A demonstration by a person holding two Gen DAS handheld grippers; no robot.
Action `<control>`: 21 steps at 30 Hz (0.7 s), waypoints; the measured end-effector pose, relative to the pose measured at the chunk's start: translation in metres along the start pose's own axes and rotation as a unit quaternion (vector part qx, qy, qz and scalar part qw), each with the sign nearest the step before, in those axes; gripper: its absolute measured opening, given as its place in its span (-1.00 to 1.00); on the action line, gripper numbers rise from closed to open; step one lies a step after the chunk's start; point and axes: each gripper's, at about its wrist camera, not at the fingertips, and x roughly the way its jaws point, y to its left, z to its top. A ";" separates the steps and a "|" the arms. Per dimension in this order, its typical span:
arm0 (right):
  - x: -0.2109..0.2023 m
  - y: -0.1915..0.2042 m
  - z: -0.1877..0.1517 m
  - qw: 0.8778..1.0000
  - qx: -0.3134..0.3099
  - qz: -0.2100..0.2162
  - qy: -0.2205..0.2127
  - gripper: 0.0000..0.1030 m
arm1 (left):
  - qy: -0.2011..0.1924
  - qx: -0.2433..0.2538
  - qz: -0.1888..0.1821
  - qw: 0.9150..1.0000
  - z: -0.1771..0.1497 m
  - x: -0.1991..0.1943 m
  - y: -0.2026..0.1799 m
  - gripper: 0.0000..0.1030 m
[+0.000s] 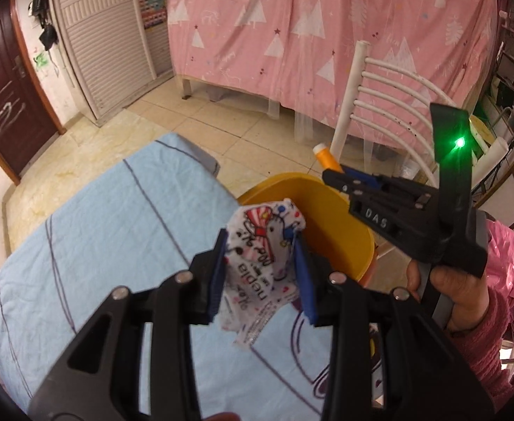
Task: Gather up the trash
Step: 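Open both grippers to drop the wrapper and spool into the bucket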
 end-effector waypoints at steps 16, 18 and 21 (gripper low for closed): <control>0.026 -0.027 -0.018 0.998 0.035 -0.006 0.058 -0.58 | 0.003 -0.022 -0.038 0.999 0.032 0.050 -0.026 0.40; 0.026 -0.029 -0.019 0.997 0.037 -0.012 0.060 -0.29 | 0.002 -0.022 -0.030 0.999 0.030 0.049 -0.025 0.49; 0.025 -0.032 -0.020 0.997 0.044 -0.011 0.057 0.13 | -0.005 -0.026 -0.025 0.999 0.028 0.043 -0.019 0.58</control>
